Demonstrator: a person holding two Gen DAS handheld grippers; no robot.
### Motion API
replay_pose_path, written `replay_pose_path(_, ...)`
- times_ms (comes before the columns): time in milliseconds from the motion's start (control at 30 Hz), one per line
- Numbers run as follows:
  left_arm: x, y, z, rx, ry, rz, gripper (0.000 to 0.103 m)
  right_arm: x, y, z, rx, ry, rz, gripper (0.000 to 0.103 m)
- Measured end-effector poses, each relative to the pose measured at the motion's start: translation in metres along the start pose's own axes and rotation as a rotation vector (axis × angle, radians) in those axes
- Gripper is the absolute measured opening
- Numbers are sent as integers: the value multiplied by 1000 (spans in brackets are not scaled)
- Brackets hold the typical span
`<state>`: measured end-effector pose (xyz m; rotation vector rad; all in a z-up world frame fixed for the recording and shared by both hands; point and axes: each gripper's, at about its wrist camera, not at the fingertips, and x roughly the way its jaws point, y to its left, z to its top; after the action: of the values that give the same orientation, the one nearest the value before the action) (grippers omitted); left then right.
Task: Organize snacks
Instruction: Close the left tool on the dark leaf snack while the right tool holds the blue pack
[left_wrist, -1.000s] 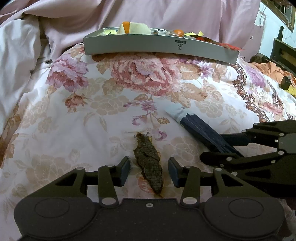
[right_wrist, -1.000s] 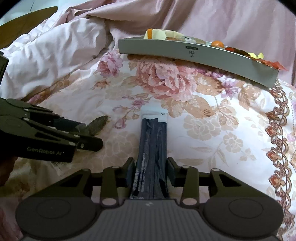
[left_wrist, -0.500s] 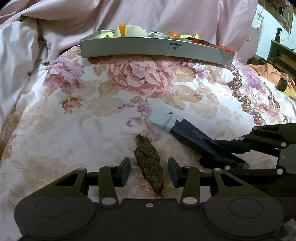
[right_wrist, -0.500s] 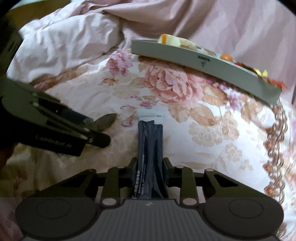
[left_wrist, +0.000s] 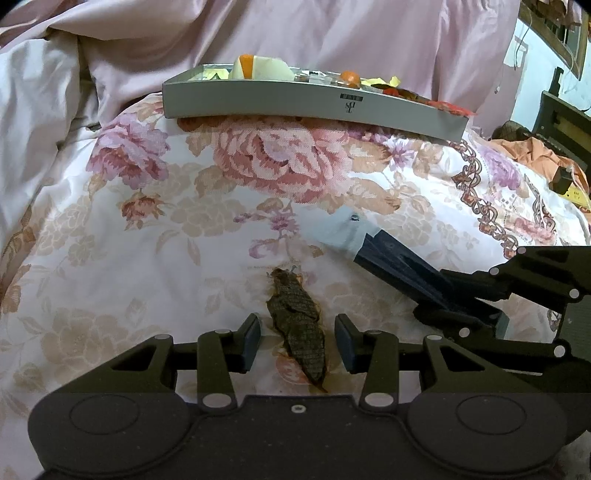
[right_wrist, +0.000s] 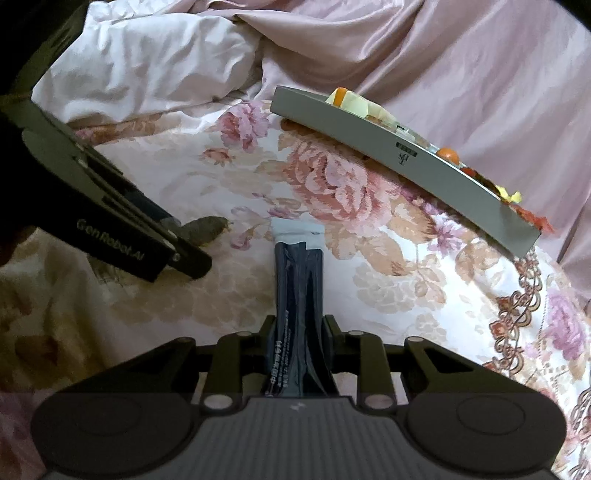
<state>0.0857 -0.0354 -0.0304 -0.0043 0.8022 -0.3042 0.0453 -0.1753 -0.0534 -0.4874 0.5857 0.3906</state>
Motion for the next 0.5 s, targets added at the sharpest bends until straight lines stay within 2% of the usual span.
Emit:
replay_pose_path(200, -4, -1, 1, -11, -43, -13, 45, -5, 5, -1, -86, -38, -56, 27)
replay_pose_path(500, -13, -1, 3, -36, -128, -12, 45, -13, -4, -1, -93, -88, -95, 28)
